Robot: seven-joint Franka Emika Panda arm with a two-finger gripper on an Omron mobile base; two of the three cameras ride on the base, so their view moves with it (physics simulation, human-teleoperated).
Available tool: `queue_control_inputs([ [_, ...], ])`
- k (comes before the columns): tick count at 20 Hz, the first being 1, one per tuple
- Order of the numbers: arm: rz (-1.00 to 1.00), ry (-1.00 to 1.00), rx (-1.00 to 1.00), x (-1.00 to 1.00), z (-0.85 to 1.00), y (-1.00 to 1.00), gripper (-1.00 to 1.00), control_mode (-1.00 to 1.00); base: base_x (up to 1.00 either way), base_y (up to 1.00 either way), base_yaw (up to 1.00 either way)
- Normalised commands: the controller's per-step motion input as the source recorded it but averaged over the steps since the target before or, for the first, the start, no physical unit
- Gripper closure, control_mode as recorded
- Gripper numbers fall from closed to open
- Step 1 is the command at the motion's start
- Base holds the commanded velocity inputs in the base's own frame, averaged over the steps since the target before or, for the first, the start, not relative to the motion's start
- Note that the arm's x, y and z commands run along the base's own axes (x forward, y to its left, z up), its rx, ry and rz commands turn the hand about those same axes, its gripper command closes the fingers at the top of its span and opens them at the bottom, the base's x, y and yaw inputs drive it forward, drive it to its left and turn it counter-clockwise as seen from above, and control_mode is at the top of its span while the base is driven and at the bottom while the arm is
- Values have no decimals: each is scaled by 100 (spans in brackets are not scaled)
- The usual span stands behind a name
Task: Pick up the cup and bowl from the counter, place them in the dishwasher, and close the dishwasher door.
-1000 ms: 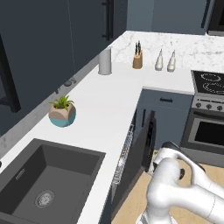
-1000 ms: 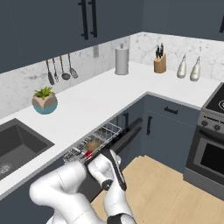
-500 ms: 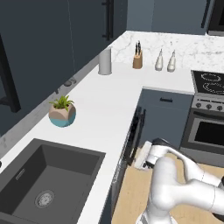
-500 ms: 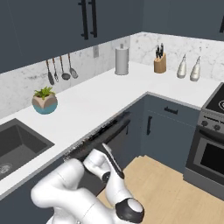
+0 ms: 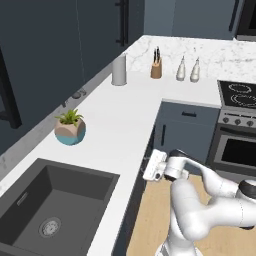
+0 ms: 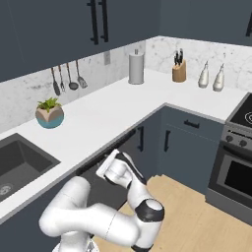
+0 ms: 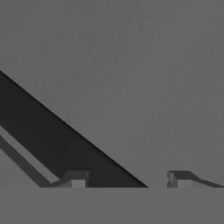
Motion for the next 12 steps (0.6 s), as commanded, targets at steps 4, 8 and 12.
queue_control_inputs([
  [4,6,-6,15,78,-17,100,-100,-100,0,0,0],
  [8,2,-3,14,64,-29,100,-100,-100,0,0,0],
  [12,0,-1,8,52,-27,100,-100,-100,0,0,0],
])
